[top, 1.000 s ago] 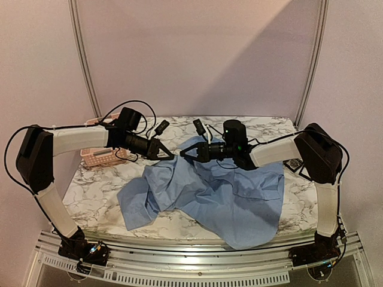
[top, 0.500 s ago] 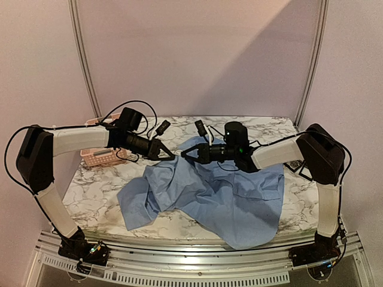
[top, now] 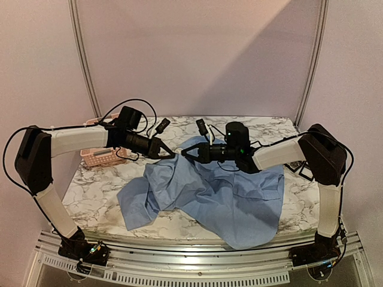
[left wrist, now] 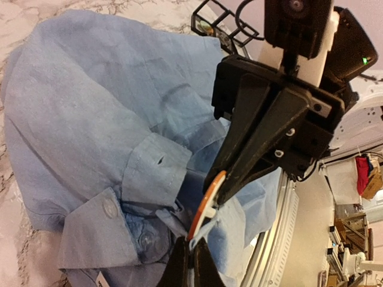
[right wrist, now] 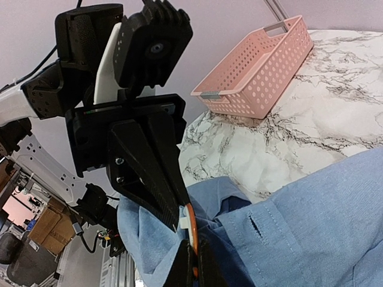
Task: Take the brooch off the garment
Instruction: Remove the brooch from the crumpled clothing, then move the crumpled clothing to the center of the board.
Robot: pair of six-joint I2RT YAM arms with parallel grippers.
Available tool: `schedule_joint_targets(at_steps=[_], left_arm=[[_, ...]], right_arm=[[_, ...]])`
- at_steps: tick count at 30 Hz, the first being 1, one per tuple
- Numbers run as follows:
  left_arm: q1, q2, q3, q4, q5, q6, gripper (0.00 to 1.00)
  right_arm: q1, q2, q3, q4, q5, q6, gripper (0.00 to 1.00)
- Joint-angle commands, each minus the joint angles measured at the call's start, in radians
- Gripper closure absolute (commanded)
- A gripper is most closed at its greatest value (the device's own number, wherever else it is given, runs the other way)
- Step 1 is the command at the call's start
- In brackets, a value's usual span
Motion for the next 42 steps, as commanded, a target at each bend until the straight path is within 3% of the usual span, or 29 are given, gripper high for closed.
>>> schedule_joint_targets(at_steps=[1, 28, 42], left_arm=[[0.025, -0.042, -0.01, 0.006, -0.03, -0.017, 1.0], [0.045, -0.045, -0.013, 0.015, -0.042, -0.023, 0.99], [0.031, -0.042, 0.111, -0.044, -0.367, -0.013, 0.98]], right_arm=[[-0.016, -0.032, -0.028, -0.026, 0.036, -0.009, 1.0], [-0.021, -0.143, -0.061, -0.136, 0.203, -0.162, 1.0], [-0.084, -0.27, -0.143, -0.084, 0.229, -0.091, 1.0]])
